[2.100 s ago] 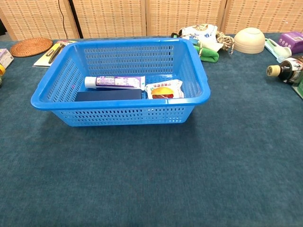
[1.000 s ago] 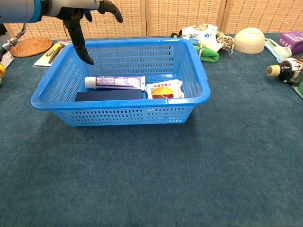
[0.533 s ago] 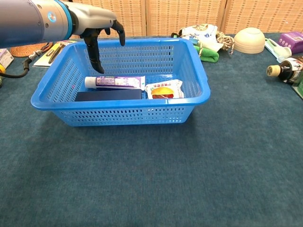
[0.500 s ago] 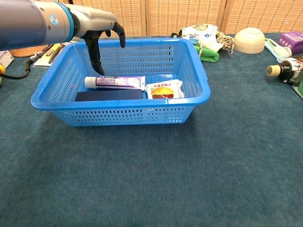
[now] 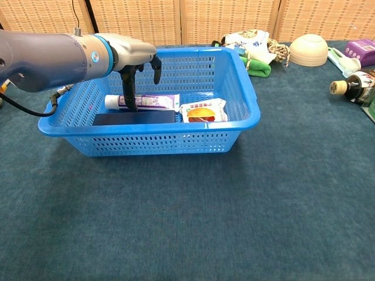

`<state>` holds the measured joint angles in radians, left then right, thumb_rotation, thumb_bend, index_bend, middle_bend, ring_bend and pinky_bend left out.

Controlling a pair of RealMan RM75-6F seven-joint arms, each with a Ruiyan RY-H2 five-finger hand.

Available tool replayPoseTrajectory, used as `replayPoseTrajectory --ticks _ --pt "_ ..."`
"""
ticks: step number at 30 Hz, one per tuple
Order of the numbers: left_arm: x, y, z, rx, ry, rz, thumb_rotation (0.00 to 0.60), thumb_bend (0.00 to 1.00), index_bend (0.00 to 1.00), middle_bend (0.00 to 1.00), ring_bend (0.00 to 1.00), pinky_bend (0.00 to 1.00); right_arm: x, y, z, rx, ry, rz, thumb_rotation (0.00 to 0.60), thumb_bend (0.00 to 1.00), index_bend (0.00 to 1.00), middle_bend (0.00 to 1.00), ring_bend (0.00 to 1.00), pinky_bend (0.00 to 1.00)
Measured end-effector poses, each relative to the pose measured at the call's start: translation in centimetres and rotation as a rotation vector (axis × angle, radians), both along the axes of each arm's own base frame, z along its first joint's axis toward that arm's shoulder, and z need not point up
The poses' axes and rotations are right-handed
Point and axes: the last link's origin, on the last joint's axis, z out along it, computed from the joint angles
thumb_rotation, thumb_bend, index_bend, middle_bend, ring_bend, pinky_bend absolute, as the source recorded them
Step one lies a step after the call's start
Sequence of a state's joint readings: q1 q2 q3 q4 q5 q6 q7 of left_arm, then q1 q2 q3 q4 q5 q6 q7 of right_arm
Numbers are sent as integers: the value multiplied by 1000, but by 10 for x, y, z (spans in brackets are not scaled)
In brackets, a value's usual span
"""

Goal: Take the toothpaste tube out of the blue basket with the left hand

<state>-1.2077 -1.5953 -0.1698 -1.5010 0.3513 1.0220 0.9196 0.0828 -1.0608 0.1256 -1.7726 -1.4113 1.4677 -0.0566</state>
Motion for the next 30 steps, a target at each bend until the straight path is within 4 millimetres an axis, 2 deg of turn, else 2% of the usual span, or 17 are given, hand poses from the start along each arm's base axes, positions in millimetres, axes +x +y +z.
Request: replayPoseTrajectory --ticks 11,22,27,30 --pt "-4 6 -12 37 -7 12 600 114 532 392 375 367 -1 -2 0 -1 -3 -9 600 0 0 0 0 0" --pt "-8 10 -20 60 -11 24 600 124 557 414 404 389 -2 -3 -1 4 -1 -16 600 0 0 0 0 0" --pt "-9 9 -23 67 2 32 600 191 568 429 444 426 -2 -3 -1 4 -2 -18 600 0 0 0 0 0" --pt "-10 10 -24 73 -1 36 600 178 556 425 424 427 -2 -3 -1 4 -3 -20 600 0 0 0 0 0"
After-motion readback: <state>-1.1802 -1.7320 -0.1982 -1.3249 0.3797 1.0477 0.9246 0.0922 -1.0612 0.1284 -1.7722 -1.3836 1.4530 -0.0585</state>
